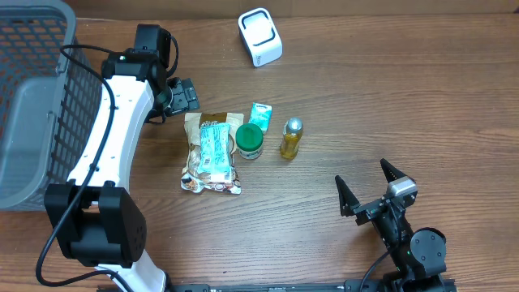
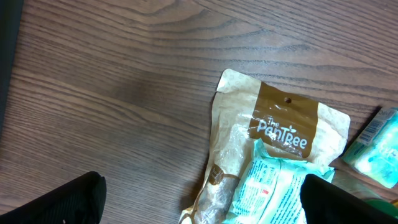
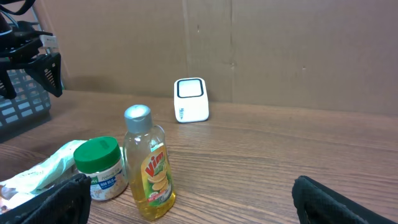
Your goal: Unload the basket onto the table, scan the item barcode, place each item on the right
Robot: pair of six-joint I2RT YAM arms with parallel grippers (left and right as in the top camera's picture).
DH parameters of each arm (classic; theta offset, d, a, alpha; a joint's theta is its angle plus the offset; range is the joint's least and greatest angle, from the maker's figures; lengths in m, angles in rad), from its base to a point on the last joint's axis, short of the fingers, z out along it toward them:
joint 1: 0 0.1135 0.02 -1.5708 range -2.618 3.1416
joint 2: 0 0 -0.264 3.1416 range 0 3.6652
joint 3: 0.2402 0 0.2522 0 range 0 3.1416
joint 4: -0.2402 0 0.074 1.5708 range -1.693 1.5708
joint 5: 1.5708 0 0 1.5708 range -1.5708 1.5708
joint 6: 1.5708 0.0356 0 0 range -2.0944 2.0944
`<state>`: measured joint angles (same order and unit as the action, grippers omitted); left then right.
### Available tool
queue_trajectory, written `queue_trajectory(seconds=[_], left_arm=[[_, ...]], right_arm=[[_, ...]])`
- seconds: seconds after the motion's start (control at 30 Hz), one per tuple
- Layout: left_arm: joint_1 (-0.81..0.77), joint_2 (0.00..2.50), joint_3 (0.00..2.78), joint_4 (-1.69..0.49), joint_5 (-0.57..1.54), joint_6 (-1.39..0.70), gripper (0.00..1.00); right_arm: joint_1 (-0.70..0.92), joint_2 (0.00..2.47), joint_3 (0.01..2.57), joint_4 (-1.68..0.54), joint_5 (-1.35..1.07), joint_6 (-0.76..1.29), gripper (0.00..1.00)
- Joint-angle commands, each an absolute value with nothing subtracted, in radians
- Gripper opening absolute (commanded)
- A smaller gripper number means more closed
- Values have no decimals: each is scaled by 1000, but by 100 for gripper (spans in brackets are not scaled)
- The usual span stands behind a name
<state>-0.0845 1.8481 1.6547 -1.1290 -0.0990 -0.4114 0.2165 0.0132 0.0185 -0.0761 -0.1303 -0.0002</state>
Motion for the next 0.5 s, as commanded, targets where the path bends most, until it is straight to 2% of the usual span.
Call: queue_trajectory(seconds=[0.0, 0.47], left_arm=[[-86, 1834, 1669, -1125, -111, -396, 100], [-86, 1834, 1669, -1125, -111, -396, 100]], right_arm=[[214, 7, 8, -73, -129, 2, 100], [214, 7, 8, -73, -129, 2, 100]])
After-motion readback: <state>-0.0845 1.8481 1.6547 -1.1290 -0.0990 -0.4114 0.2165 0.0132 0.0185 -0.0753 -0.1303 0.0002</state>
